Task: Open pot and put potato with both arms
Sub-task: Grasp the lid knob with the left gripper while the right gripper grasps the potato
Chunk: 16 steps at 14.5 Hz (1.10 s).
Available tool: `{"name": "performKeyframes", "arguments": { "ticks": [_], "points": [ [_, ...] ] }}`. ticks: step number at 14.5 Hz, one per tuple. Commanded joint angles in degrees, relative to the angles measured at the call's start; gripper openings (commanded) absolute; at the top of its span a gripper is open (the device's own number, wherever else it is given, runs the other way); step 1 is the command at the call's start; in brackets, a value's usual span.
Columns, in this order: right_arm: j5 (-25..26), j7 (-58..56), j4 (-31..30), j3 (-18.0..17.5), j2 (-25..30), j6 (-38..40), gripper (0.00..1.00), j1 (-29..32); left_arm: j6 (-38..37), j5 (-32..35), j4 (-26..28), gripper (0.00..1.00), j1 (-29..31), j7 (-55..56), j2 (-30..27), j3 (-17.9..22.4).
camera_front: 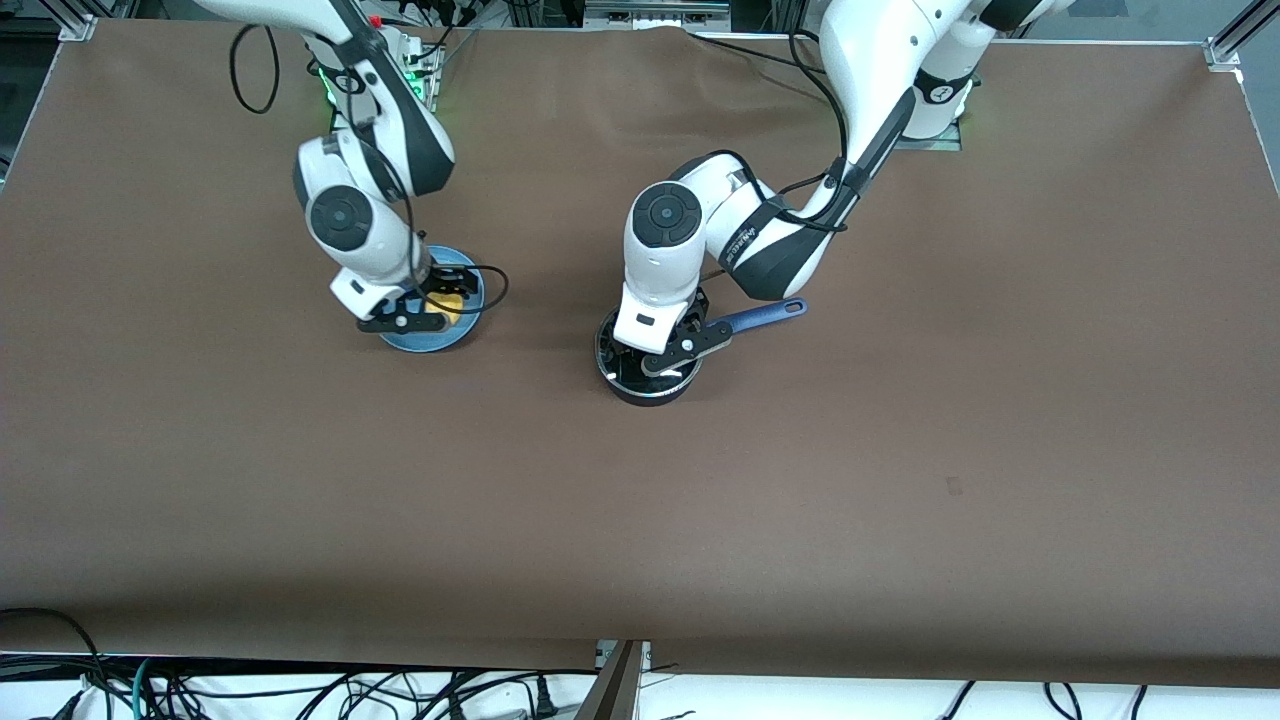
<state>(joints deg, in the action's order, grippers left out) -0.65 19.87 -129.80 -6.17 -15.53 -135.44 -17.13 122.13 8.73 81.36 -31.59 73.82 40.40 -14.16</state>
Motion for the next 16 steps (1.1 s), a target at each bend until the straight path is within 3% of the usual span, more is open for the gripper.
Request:
{"name": "performKeyframes", "arguments": {
  "ticks": [1, 8, 9, 11, 13, 16],
  "points": [
    [0.4, 0.0, -1.4, 0.3, -2.2, -3.4, 1.0, -0.3, 0.1, 1.6, -0.9, 0.81, -1.0, 1.4, 0.8, 0.5],
    [0.5, -0.3, -1.8, 0.9, -2.8, -3.3, 0.96, -0.2, 0.1, 1.7, -0.9, 0.61, -1.4, 1.4, 0.8, 0.5],
    [0.5, -0.3, -1.8, 0.9, -2.8, -3.3, 0.87, -0.2, 0.1, 1.7, -0.9, 0.55, -1.3, 1.4, 0.7, 0.5],
    [0.5, -0.4, -1.8, 0.9, -2.7, -3.2, 0.44, -0.2, 0.1, 1.7, -0.9, 0.54, -1.2, 1.3, 0.6, 0.5],
    [0.5, -0.5, -1.8, 0.9, -2.6, -3.1, 0.32, -0.2, -0.1, 1.2, -1.1, 0.54, -0.7, 1.1, 0.1, 0.5],
    [0.5, -0.5, -1.7, 0.9, -2.3, -2.9, 0.3, -0.2, -1.0, 0.6, -1.1, 0.54, 1.1, -0.2, -3.2, 0.3]
  ]
}}
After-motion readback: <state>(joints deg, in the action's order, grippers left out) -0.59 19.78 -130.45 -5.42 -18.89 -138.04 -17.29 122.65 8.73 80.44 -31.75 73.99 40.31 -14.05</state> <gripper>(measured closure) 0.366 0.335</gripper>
